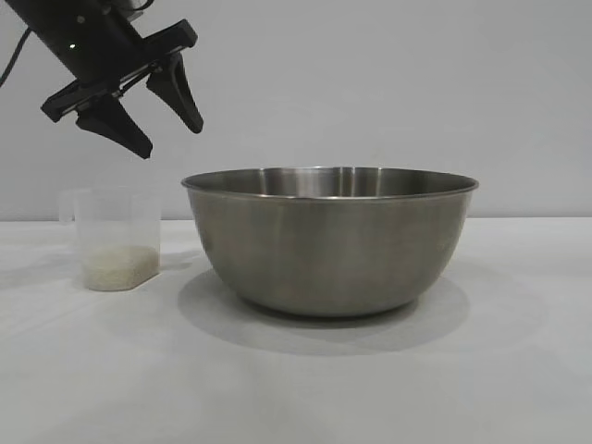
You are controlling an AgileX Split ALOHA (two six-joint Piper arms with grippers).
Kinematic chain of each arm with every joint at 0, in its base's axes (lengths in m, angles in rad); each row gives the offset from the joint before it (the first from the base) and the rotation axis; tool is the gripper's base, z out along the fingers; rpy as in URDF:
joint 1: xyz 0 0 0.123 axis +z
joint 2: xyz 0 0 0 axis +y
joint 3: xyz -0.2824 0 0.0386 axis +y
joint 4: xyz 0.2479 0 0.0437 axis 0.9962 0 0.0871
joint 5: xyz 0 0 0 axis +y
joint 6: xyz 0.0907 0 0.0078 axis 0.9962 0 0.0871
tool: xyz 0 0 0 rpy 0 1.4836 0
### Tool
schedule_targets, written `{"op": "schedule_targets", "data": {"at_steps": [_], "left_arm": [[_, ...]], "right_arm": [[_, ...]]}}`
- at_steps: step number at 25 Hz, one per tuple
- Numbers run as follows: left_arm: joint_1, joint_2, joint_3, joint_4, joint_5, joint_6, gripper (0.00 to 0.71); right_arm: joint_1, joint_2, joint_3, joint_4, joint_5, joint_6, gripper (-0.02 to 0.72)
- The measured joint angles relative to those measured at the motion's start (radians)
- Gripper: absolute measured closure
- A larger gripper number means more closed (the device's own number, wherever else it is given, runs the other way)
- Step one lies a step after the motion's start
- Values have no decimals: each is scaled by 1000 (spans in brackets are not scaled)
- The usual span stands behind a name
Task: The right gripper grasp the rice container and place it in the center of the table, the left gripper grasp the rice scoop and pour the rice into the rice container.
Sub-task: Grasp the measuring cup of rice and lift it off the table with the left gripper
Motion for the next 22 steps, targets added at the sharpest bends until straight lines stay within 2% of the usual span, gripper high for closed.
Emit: {"op": "schedule_targets", "data": {"at_steps": [6, 11, 14, 22], "left_arm": [[0, 0, 0, 0, -14, 0, 284], [0, 0, 0, 0, -16, 0, 284], [0, 0, 0, 0, -16, 0, 284], [0, 0, 0, 29, 13, 0, 284]], "right_arm": [[0, -276, 167, 22, -42, 0, 206], [0, -471, 258, 31, -47, -2, 206], [0, -582, 276, 38, -38, -30, 206], [0, -752, 298, 42, 11, -40, 206]]}}
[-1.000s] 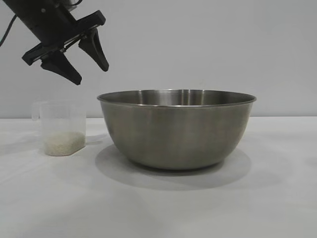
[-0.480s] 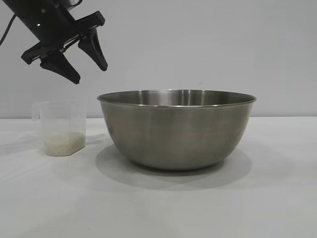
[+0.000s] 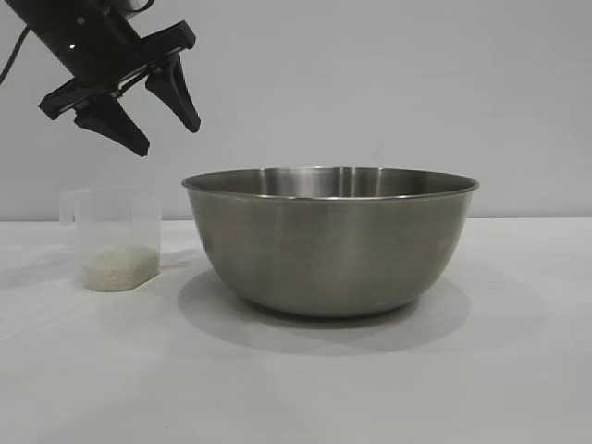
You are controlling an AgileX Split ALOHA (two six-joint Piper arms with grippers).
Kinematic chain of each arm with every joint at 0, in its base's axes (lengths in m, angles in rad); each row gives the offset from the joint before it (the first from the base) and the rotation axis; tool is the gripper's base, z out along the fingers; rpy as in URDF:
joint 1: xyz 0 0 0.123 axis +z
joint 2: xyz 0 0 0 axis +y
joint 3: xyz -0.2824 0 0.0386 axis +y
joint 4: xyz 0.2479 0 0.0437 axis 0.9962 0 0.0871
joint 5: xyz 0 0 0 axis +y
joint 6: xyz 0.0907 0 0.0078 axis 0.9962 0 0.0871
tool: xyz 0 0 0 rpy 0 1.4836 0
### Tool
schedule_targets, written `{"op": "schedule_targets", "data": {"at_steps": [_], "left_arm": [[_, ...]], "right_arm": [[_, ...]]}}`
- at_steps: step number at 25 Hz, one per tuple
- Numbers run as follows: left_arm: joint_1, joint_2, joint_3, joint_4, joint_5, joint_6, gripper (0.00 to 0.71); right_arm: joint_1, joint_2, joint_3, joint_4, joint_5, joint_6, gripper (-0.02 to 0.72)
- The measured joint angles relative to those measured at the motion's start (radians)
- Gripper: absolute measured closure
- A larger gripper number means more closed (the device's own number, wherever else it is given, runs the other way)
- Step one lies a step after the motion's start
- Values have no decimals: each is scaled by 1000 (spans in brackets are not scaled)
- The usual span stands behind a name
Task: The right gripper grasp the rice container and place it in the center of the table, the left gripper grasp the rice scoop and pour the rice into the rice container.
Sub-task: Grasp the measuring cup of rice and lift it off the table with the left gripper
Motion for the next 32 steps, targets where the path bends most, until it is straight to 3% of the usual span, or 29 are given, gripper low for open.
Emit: {"op": "schedule_targets", "data": {"at_steps": [9, 19, 25, 32], "left_arm": [[8, -72, 0, 90, 74, 0, 284], [124, -312, 0, 380, 395, -219, 284], [128, -432, 0, 499, 519, -313, 284], [128, -547, 0, 521, 656, -347, 284]], "right_arm": [[-1, 0, 0, 8, 2, -2, 206], [-1, 0, 0, 8, 2, -2, 206], [-1, 0, 0, 8, 2, -2, 206], [-1, 0, 0, 8, 2, -2, 206]]}}
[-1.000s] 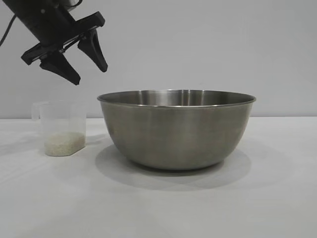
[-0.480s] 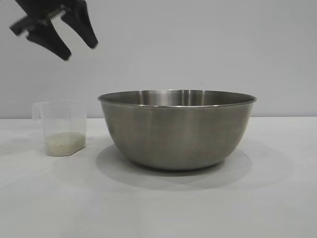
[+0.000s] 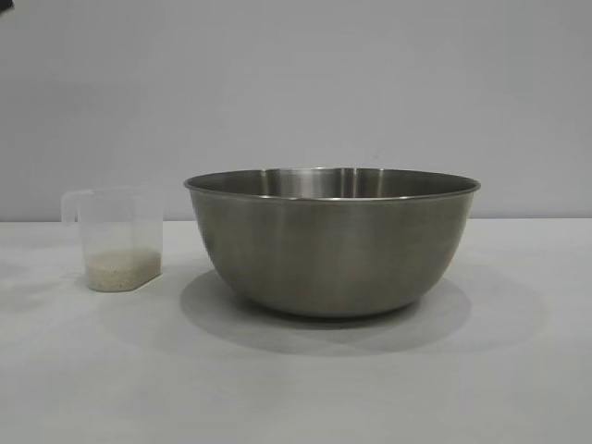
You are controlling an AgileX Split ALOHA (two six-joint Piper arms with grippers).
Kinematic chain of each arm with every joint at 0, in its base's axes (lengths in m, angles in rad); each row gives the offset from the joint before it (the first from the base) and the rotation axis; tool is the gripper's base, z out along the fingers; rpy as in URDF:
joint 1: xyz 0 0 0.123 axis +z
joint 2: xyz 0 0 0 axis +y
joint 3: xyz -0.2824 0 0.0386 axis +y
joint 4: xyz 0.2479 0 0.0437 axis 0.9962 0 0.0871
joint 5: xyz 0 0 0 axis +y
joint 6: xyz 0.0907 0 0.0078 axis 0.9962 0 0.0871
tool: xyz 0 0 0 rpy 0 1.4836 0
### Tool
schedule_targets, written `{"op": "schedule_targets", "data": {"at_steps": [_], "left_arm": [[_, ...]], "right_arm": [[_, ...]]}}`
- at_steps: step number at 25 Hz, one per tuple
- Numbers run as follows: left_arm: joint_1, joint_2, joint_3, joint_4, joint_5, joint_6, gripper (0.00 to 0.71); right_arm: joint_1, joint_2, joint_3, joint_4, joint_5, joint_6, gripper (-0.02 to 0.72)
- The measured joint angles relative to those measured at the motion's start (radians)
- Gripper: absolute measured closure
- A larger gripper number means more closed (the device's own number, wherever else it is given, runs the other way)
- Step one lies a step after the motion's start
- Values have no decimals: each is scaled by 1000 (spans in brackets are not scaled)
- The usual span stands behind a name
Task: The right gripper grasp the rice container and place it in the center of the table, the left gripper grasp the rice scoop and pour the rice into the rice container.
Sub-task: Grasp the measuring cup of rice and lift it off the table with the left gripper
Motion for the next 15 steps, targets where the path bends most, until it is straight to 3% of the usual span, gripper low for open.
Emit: {"op": "schedule_targets", "data": {"at_steps": [3, 8, 15], "left_arm": [[0, -45, 26, -1, 24, -4, 284], [0, -154, 198, -1, -41, -4, 284], [0, -311, 477, -7, -314, -4, 284]], "right_arm": [[0, 0, 0, 0, 0, 0, 206], [0, 0, 0, 0, 0, 0, 206], [0, 0, 0, 2, 0, 0, 206]]}}
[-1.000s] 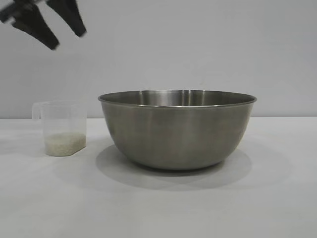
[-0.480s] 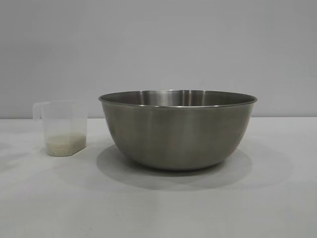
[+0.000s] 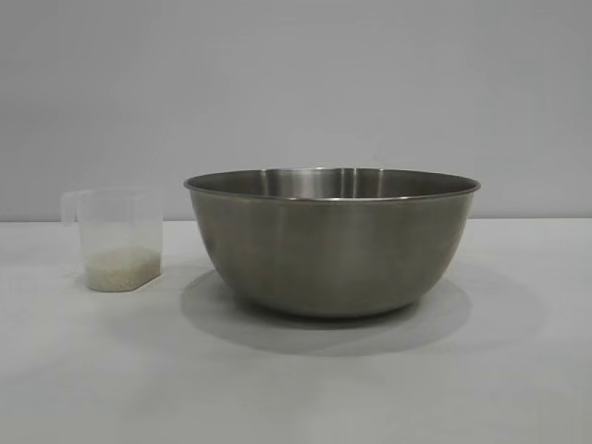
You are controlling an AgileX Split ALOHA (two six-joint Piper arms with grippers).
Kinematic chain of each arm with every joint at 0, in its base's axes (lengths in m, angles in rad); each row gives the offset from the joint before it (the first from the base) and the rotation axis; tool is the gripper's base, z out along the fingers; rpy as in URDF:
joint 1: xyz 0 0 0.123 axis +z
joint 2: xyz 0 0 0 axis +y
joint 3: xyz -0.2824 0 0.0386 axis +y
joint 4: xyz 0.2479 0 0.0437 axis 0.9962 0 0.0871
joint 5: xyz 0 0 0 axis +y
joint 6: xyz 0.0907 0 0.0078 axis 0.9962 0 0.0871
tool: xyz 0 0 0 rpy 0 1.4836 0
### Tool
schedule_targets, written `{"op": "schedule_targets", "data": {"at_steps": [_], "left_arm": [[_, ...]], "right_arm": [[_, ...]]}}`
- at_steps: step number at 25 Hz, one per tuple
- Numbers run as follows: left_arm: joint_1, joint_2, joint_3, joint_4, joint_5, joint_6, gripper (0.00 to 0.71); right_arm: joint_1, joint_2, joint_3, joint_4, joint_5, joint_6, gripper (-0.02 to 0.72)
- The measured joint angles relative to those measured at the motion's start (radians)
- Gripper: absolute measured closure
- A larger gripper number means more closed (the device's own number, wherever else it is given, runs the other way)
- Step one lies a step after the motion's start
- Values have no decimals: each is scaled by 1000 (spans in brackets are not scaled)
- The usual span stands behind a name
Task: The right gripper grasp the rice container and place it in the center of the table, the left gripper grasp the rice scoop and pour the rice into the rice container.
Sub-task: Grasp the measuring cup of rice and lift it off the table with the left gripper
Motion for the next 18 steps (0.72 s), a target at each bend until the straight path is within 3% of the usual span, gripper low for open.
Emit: {"op": "schedule_targets", "data": {"at_steps": [4, 8, 13, 18], "left_arm": [[0, -69, 152, -81, -181, 56, 284], [-15, -90, 296, -288, -354, 249, 284], [-54, -90, 464, -675, -574, 604, 284], [-66, -90, 535, -1035, -670, 943, 284]], "right_arm": [[0, 0, 0, 0, 0, 0, 206], [0, 0, 0, 0, 0, 0, 206], [0, 0, 0, 1, 0, 0, 206], [0, 0, 0, 4, 0, 0, 206]]}}
